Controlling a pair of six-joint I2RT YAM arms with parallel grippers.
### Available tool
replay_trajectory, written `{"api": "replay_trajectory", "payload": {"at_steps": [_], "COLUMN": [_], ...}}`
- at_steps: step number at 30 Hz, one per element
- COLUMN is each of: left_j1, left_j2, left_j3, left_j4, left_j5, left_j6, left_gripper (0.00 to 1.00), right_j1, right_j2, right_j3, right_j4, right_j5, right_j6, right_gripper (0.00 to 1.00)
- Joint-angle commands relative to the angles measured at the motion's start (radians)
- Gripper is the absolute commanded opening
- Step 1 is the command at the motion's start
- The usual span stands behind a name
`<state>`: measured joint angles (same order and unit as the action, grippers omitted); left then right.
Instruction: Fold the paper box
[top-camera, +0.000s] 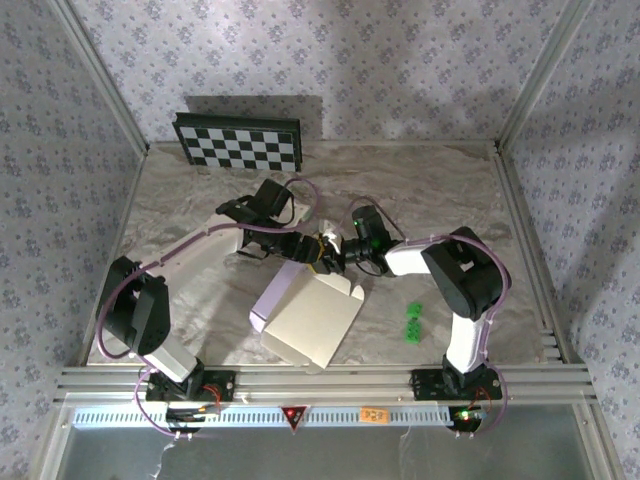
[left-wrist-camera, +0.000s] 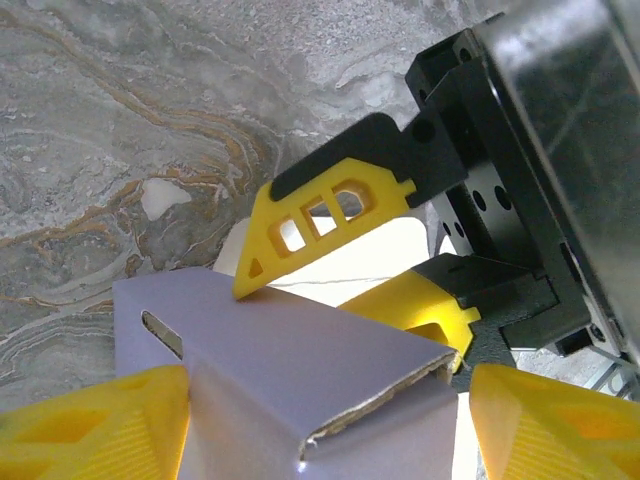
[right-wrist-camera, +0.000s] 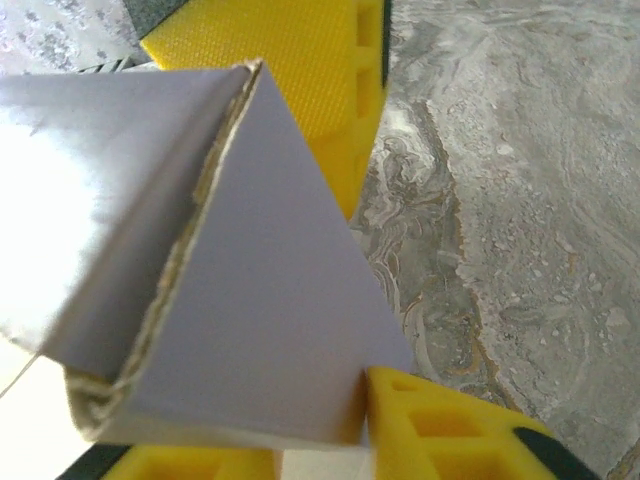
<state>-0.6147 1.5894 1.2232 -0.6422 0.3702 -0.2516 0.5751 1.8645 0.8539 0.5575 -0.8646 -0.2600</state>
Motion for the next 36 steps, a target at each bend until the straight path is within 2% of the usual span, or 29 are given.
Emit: {"api": "replay_trajectory", "payload": {"at_steps": [1,6,11,17,22,27,32,36], "left_j1": [-0.013,-0.006,0.002,0.010,0.018,0.027,0.027,0.027], "left_j2": [-0.031,-0.058,-0.099,-0.163,-0.221,-0.220,-0.197,-0.191], "left_j3": [-0.019,-0.040,-0.062,-0.092,-0.135,-0.180,-0.188,-0.177], "left_j4": [0.020,0.049,0.066,0.057,0.010,0.000,0.003,0.003], "left_j5": [0.093,0.092,0.066,0.002,-0.123,-0.104,-0.084,-0.072], "left_j6": [-0.022,-0.047,-0.071,-0.093,-0.098,-0.098,-0.103,-0.105], "left_gripper": [0.73,0.75,0.79,0.80,0.81,0.75,0.59,0.47], "right_j1": [0.017,0.038,0.072,0.128,0.167,0.196,0.234,0.280], "right_j2": [-0.006,-0.045,-0.101,-0.145,-0.147,-0.128,-0.112,-0.107], "right_j3": [0.039,0.019,0.019,0.034,0.057,0.071,0.051,0.041], "right_j4": [0.060,0.048,-0.056,-0.214,-0.301,-0.328,-0.263,-0.224], "right_j5": [0.090,0.221,0.374,0.662,0.866,0.959,1.052,1.187], "right_j6": [0.040,0.066,0.054,0.046,0.092,0.174,0.239,0.285], "right_gripper": [0.22,0.10,0.00,0.00,0.00,0.00,0.00,0.00]}}
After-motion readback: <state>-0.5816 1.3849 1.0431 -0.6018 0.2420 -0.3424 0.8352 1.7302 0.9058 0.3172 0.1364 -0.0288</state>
